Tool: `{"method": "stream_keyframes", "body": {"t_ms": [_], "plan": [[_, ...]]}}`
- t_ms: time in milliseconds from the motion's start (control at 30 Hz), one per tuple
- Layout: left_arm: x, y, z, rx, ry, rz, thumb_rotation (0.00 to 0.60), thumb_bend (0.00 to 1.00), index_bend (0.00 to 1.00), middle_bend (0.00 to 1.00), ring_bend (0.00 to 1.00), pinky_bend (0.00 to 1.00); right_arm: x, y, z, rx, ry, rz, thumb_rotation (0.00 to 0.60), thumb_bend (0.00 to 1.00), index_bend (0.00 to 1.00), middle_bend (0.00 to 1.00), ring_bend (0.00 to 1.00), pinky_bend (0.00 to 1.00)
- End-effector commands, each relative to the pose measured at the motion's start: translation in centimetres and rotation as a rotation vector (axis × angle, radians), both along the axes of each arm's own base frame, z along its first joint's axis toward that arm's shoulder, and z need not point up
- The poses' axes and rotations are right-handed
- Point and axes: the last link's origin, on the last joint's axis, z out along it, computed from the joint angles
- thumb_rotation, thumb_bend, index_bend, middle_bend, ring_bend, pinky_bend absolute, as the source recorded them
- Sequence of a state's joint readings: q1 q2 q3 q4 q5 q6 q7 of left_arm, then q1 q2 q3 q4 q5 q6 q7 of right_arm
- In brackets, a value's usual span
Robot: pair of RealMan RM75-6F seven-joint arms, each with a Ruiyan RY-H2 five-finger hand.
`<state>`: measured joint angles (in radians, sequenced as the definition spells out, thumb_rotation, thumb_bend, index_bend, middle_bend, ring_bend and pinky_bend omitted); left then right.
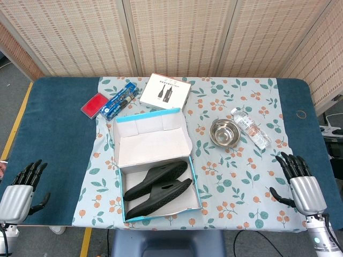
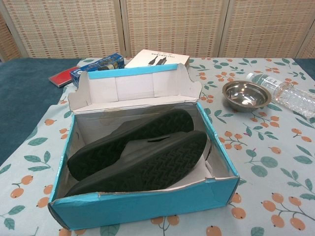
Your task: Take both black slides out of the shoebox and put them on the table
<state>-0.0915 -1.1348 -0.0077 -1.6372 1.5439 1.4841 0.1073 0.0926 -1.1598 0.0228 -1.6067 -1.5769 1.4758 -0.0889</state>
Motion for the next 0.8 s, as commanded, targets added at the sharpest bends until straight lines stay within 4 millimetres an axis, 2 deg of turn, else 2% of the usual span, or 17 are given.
{"method": "stream_keyframes", "body": {"t_ms": [33,167,267,433,600,800], "plan": [[0.0,-0.1,-0.1,-0.006,0.001,-0.006,0.6,0.38,0.0,0.0,0.0,0.18,0.0,0.0,0.0,0.002,-0.001,0.0,0.451,0.24,0.0,0.0,0.0,0.0],[0.7,-0.4,-1.1,-0.044,-0.046,-0.043,0.6,0.38,0.0,0.0,0.0,0.19,0.2,0.1,0.1,-0.001,-0.008,0.004,0.452,0.24,0.0,0.0,0.0,0.0],[2.3,-0.6,-2.6,-0.131,-0.096,-0.099,0.6,0.38,0.0,0.01,0.02,0.22,0.4,0.2,0.3,-0.008,-0.017,0.016,0.452,0.24,0.0,0.0,0.0,0.0],[7.4,-0.1,-5.2,-0.305,-0.19,-0.186,0.6,0.38,0.02,0.08,0.11,0.33,0.8,0.7,0.7,0.0,-0.04,0.03,0.452,0.24,0.0,0.0,0.0,0.0],[12.8,0.7,-7.7,-0.367,-0.174,-0.267,0.6,0.38,0.07,0.12,0.14,0.36,0.8,1.0,1.3,0.004,-0.068,0.032,0.451,0.24,0.0,0.0,0.0,0.0],[16.7,2.7,-10.4,-0.426,-0.157,-0.255,0.6,0.39,0.08,0.13,0.13,0.36,0.8,1.2,1.6,0.021,-0.075,0.028,0.452,0.24,0.0,0.0,0.0,0.0]]}}
